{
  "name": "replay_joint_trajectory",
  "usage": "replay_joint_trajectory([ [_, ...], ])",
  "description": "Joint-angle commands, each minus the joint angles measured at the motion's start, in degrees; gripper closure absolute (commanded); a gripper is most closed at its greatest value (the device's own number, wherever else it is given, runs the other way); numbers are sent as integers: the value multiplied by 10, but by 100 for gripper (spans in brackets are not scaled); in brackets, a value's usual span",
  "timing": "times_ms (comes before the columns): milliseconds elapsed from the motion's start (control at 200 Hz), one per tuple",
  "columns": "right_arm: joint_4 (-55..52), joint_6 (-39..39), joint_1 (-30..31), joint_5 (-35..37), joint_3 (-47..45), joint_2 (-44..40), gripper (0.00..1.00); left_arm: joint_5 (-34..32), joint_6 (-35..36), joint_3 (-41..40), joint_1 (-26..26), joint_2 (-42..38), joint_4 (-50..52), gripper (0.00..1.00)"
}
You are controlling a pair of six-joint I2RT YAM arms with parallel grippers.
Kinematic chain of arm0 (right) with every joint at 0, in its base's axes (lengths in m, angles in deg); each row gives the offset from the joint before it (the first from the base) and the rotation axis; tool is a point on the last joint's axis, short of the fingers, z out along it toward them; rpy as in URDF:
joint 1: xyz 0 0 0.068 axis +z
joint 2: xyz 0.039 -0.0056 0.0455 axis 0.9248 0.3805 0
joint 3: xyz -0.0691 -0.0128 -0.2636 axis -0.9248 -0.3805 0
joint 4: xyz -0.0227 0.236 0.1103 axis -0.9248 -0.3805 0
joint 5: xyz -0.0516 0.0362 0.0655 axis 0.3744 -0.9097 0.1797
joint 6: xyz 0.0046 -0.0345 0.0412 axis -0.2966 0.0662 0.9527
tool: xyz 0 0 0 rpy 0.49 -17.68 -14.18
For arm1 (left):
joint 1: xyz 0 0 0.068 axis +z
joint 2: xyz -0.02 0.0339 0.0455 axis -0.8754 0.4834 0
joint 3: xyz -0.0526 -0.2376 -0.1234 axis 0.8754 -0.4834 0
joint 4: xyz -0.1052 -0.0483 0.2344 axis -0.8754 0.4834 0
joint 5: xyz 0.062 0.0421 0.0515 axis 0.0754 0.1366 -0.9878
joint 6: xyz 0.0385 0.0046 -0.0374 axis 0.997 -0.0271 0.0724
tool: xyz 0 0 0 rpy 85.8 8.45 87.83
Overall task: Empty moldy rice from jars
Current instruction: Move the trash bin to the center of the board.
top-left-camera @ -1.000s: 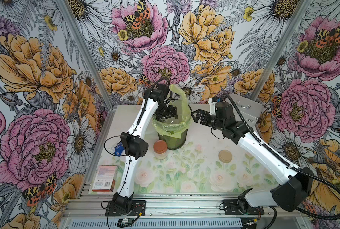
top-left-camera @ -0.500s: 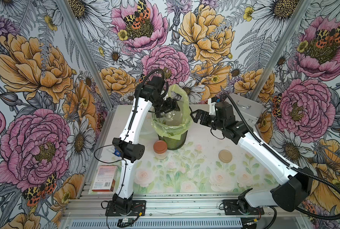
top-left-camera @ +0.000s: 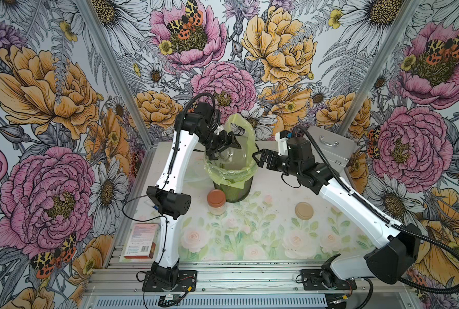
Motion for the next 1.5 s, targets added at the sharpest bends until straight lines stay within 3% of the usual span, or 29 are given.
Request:
replay_joint_trajectory([
  [0,4,-14,10,0,19,-5,0,3,-3,5,8,-29,54,100],
  [90,5,-12,16,-4,22,1,0,-14,21,-78,-7,-47,56,100],
  [185,4,-14,21,-5,25,-4,0,-32,-1,63,-27,-30,54,100],
  [215,4,-14,22,-3,23,-7,0,-45,-3,64,-29,-37,54,100],
  [330,5,-10,23,2,13,-7,0,-81,51,-136,-44,-89,47,100],
  [375,5,-9,23,-5,16,-2,0,-73,56,-171,-47,-91,49,100],
  [525,4,-12,27,-5,22,-7,0,-135,39,47,-61,-56,54,100],
  [600,5,-10,27,0,17,-10,0,-210,48,-3,-67,-82,44,100],
  [695,4,-6,28,-3,13,-13,0,-240,62,-82,-88,-109,-7,100],
  [826,5,-5,29,3,3,-24,0,-311,90,-25,-128,-75,8,100],
  [946,6,-2,29,8,-7,-31,0,-364,111,-52,-157,-64,9,100],
  [1071,13,4,30,6,-20,-34,0,-484,156,-52,-196,-48,8,100],
  [1491,29,24,31,-15,-59,-50,0,-640,194,3,-209,-6,1,100],
])
